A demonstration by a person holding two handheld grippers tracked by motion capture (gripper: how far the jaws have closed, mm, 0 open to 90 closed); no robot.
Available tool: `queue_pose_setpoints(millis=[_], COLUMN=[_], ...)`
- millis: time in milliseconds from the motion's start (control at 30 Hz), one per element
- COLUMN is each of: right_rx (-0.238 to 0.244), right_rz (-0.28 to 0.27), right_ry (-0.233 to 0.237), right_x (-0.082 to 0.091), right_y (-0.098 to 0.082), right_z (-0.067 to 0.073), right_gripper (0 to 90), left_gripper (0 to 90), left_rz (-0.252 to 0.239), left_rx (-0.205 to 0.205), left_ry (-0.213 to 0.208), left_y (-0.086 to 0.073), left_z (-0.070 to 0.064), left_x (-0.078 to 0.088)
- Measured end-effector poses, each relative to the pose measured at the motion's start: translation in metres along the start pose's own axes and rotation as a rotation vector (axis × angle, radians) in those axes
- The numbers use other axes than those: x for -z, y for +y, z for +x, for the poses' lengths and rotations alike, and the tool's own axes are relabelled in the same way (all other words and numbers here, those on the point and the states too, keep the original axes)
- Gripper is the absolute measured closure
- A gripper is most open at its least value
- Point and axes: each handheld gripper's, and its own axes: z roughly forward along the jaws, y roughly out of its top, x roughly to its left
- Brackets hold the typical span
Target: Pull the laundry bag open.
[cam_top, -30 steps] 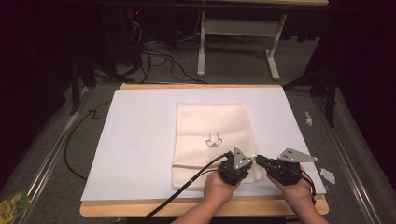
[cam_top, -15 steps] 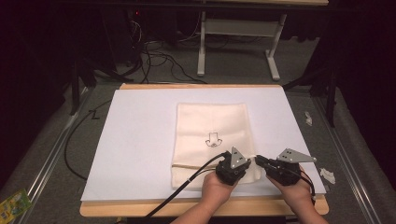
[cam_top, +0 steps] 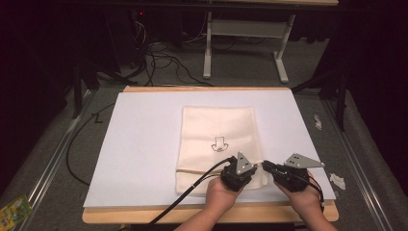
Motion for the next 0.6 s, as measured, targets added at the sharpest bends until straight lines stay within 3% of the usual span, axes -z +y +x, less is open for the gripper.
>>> queue_pose_setpoints(millis=[267,600], right_rx=[-0.001,0.017], right_rz=[0.001,0.01], right_ry=[-0.004,-0.01], right_x=[0.0,-0.0009], right_y=[0.0009,0.0021], right_z=[0.0012,0.0027], right_gripper=[86.6,86.8], left_gripper=[87.8,87.9], left_rz=[0.002,0.011], left_rx=[0.002,0.035], left_ry=[-0.003,-0.034], left_y=[0.0001,-0.0005], left_z=[0.0013,0.0065], left_x=[0.0009,0.002])
